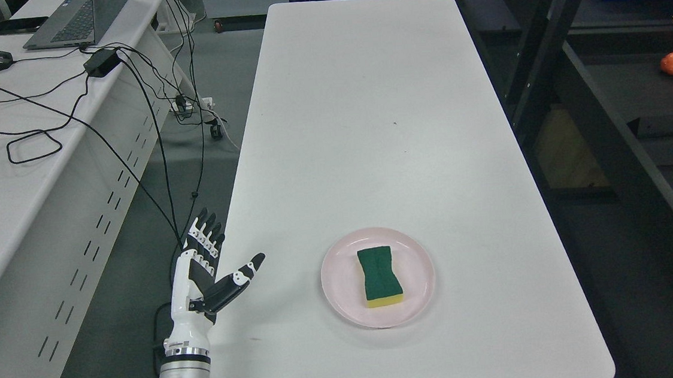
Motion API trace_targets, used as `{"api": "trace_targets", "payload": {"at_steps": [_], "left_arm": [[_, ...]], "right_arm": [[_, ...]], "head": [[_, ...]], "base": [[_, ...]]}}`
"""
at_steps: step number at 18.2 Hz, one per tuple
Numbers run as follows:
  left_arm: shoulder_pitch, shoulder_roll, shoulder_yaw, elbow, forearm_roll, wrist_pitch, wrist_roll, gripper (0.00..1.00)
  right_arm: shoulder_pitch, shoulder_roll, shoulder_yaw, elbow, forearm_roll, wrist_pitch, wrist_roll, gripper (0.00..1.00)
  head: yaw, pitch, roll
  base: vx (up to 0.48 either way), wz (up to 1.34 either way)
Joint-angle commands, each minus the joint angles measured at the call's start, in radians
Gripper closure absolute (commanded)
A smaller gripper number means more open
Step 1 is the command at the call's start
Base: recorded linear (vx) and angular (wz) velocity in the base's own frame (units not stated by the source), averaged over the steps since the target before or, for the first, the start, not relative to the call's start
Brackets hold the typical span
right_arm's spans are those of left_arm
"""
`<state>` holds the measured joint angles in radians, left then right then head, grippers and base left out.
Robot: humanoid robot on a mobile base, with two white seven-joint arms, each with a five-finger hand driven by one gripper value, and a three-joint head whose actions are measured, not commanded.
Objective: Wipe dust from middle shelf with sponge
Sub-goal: 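Raise the left hand and reach it over the pink plate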
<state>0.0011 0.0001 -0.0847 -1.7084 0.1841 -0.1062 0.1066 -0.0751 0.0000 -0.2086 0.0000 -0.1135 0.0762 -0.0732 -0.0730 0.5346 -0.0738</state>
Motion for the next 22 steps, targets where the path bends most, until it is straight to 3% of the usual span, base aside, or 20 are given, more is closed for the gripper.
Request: {"api": "trace_targets", "payload": {"at_steps": [1, 4, 6, 9, 11, 14, 16, 18, 20, 22], "left_arm": [[0.025, 0.017, -0.004, 0.004, 0.000, 0.005, -0.002, 0.02], [-0.002, 0.049, 0.017, 0.009, -0.002, -0.006, -0.039, 0.02], [-0.062, 0.136, 0.045, 0.012, -0.024, -0.048, -0.160, 0.03], [-0.140, 0.296, 0.059, 0.058, -0.203, -0.120, -0.353, 0.05], [-0.191, 0.378, 0.068, 0.102, -0.393, -0.252, -0.489, 0.05], [-0.271, 0.483, 0.080, 0.162, -0.643, -0.479, -0.759, 0.13], [-0.311, 0.500, 0.115, 0.202, -0.766, -0.600, -0.858, 0.14], [-0.375, 0.505, 0.120, 0.254, -0.822, -0.654, -0.890, 0.13], [-0.438, 0.457, 0.117, 0.262, -0.801, -0.679, -0.892, 0.02], [-0.484, 0.378, 0.123, 0.260, -0.772, -0.679, -0.906, 0.02]], "right_arm": [[0.000, -0.017, 0.000, -0.017, 0.000, 0.000, 0.000, 0.00], [0.000, -0.017, 0.000, -0.017, 0.000, 0.000, 0.000, 0.00], [0.000, -0.017, 0.000, -0.017, 0.000, 0.000, 0.000, 0.00], [0.000, -0.017, 0.000, -0.017, 0.000, 0.000, 0.000, 0.00], [0.000, -0.017, 0.000, -0.017, 0.000, 0.000, 0.000, 0.00], [0.000, -0.017, 0.000, -0.017, 0.000, 0.000, 0.000, 0.00], [0.000, -0.017, 0.000, -0.017, 0.000, 0.000, 0.000, 0.00], [0.000, -0.017, 0.000, -0.017, 0.000, 0.000, 0.000, 0.00], [0.000, -0.017, 0.000, -0.017, 0.000, 0.000, 0.000, 0.00], [0.000, -0.017, 0.000, -0.017, 0.000, 0.000, 0.000, 0.00]], "head": [[0.0000, 0.000, 0.000], [0.0000, 0.000, 0.000], [0.0000, 0.000, 0.000], [0.0000, 0.000, 0.000], [0.0000, 0.000, 0.000], [0.0000, 0.000, 0.000], [0.0000, 0.000, 0.000], [0.0000, 0.000, 0.000], [0.0000, 0.000, 0.000], [0.0000, 0.000, 0.000]], "base": [[0.000, 0.00], [0.000, 0.00], [0.000, 0.00], [0.000, 0.00], [0.000, 0.00], [0.000, 0.00], [0.000, 0.00], [0.000, 0.00], [0.000, 0.00], [0.000, 0.00]]}}
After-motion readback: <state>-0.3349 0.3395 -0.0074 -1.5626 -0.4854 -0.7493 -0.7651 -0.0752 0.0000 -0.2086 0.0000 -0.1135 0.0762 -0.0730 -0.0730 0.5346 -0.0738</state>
